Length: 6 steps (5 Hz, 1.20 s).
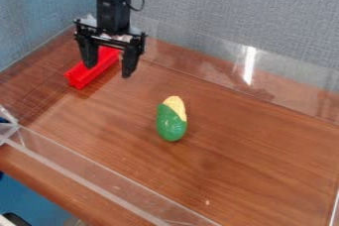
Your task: Put the red object to the right side of the table
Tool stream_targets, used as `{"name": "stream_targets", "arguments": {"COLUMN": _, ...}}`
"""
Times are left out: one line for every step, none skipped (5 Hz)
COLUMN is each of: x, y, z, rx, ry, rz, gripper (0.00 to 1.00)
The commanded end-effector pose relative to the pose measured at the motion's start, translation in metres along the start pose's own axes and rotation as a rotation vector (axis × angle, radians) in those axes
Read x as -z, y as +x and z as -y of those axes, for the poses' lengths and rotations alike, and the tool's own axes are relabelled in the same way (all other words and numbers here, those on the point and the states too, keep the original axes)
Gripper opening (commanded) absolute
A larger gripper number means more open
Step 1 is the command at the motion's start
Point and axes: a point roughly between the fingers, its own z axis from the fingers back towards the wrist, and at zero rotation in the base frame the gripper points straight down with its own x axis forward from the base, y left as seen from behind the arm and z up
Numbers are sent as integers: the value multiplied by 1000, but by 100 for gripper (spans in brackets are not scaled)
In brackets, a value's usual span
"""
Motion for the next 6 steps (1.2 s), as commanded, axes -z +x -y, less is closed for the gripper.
{"name": "stream_targets", "arguments": {"x": -11, "y": 15, "z": -16, "rx": -67, "ry": 15, "rz": 64, "gripper": 100}}
{"name": "stream_targets", "arguments": {"x": -21, "y": 17, "z": -24, "rx": -29, "ry": 30, "rz": 71, "gripper": 100}}
{"name": "stream_targets", "arguments": {"x": -34, "y": 14, "z": -33, "rx": 15, "ry": 46, "rz": 81, "gripper": 100}}
{"name": "stream_targets", "arguments": {"x": -30, "y": 15, "z": -30, "rx": 38, "ry": 57, "rz": 76, "gripper": 100}}
{"name": "stream_targets", "arguments": {"x": -23, "y": 18, "z": -26, "rx": 69, "ry": 70, "rz": 64, "gripper": 100}}
{"name": "stream_targets", "arguments": {"x": -5, "y": 18, "z": -25, "rx": 46, "ry": 71, "rz": 49, "gripper": 100}}
